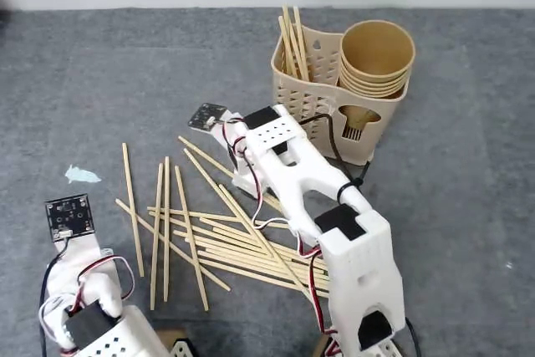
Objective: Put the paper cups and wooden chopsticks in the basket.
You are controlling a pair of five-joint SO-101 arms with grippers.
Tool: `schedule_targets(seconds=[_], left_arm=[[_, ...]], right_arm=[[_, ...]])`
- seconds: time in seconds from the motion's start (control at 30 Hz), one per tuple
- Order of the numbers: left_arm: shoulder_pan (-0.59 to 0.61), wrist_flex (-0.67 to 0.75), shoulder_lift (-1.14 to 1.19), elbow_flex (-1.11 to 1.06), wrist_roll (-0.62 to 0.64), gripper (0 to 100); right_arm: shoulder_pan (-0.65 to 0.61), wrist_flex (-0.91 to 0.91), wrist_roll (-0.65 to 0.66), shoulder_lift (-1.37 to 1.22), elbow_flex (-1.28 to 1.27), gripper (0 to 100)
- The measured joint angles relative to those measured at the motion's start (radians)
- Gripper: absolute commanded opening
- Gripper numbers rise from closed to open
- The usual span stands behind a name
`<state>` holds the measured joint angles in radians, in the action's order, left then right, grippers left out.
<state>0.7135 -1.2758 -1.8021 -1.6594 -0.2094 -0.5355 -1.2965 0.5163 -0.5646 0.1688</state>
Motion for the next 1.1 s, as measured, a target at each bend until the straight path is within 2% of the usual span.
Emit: schedule_targets(seconds=[0.47,0.73,0.97,1.1], left_arm=[[0.000,0.000,0.000,0.000,0.000,2],[0.000,0.000,0.000,0.000,0.000,2],[0.000,0.000,0.000,0.000,0.000,2],[0.000,0.000,0.000,0.000,0.000,2]], right_arm=[[0.000,-0.203,0.012,0.316,-0.003,0.8],[-0.044,-0.249,0.012,0.643,0.000,0.8],[-0.048,-0.255,0.005,0.786,0.172,0.8],[-0.040,-0.224,-0.080,0.792,0.322,0.8]])
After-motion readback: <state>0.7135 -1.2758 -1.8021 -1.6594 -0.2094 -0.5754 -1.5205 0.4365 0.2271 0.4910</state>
